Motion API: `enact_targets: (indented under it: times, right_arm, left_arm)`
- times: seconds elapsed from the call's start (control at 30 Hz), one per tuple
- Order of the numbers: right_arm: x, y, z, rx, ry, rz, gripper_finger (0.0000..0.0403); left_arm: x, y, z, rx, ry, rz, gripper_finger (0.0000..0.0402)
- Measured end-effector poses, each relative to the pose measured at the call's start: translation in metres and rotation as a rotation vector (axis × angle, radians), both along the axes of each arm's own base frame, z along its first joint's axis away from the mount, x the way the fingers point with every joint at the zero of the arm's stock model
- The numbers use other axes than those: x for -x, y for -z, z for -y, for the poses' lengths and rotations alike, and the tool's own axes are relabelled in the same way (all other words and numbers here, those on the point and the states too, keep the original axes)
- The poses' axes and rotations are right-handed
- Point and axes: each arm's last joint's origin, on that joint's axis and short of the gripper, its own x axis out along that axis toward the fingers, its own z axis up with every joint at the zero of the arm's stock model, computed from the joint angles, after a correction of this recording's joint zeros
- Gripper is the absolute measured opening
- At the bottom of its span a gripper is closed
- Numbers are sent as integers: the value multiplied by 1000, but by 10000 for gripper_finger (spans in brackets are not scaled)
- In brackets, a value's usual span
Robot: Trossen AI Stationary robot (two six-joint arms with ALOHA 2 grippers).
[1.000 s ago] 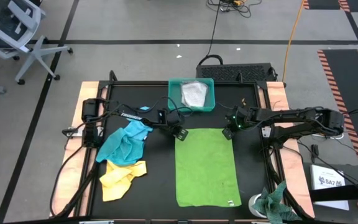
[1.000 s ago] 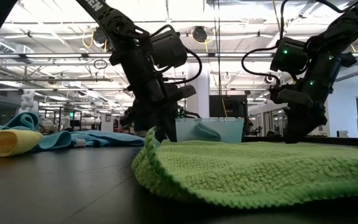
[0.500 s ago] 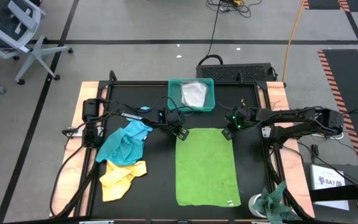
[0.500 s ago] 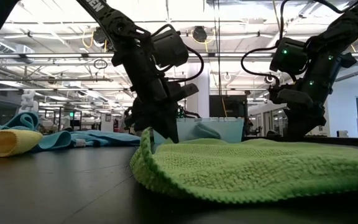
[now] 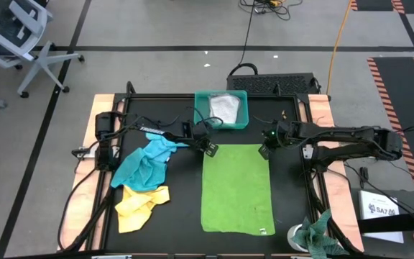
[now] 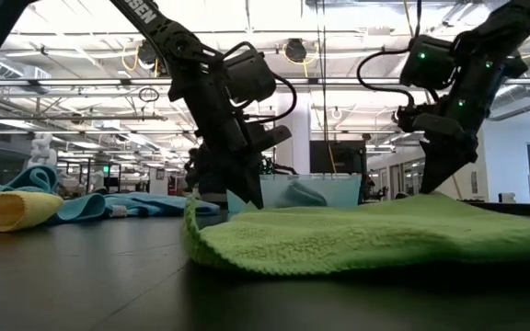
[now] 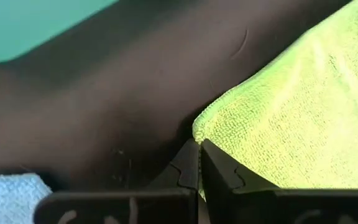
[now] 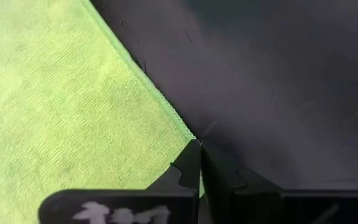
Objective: Fold microfiber towels
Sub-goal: Fold the green microfiber towel
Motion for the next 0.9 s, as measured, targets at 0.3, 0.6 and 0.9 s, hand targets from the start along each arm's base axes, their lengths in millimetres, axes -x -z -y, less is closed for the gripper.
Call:
enact_targets:
  times: [0.3, 0.6, 0.9]
  right_arm:
    - [1, -5, 6, 21, -12, -21, 0]
    - [0, -5, -1, -4, -26, -33, 0]
    - [-12, -42, -4, 49, -65, -52, 0]
  left_arm:
    - [-9, -7, -4, -29, 5, 117, 7]
    - [-8, -7, -5, -28, 0, 108, 8]
    - [3, -43, -6, -110, 0, 142, 4]
